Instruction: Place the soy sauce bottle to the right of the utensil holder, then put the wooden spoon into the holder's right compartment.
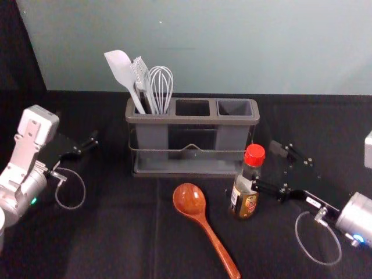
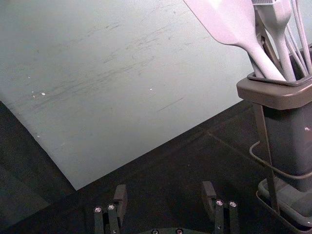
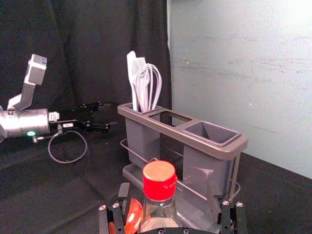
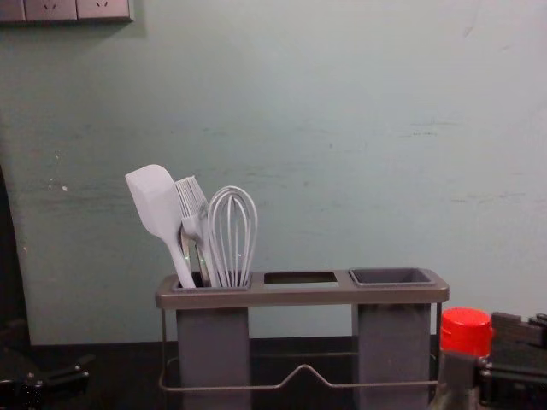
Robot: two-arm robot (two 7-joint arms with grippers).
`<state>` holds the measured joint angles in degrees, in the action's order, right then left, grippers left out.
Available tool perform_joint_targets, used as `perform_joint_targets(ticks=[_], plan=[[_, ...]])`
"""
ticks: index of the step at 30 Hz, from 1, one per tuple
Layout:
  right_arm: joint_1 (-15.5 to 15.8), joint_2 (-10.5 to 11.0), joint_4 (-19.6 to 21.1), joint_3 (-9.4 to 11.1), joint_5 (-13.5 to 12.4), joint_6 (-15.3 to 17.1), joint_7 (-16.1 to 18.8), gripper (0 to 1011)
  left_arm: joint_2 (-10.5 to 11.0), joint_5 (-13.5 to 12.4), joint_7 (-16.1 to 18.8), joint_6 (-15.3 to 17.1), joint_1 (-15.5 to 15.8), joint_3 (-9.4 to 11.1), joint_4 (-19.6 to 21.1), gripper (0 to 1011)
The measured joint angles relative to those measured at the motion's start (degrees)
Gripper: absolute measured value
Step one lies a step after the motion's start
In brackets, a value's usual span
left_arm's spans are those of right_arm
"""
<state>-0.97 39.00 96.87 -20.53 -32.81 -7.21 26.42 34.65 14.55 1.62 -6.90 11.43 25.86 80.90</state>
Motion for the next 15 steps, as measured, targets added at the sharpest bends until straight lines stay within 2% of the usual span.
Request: perform_joint_targets(ticks=[7,15], plan=[[-2.2,-2.44,-1.7,-0.42,1.53,0.95,0.74,1002,0.0,0.0,0.0,-0.01,0.0,0.0,0.0,1005],[-3.81,-4.18,-2.93,-0.55,2.76,1.36,2.11,1003,0.0,0.0,0.0,0.0,0.0,0.0,0.0,1005]])
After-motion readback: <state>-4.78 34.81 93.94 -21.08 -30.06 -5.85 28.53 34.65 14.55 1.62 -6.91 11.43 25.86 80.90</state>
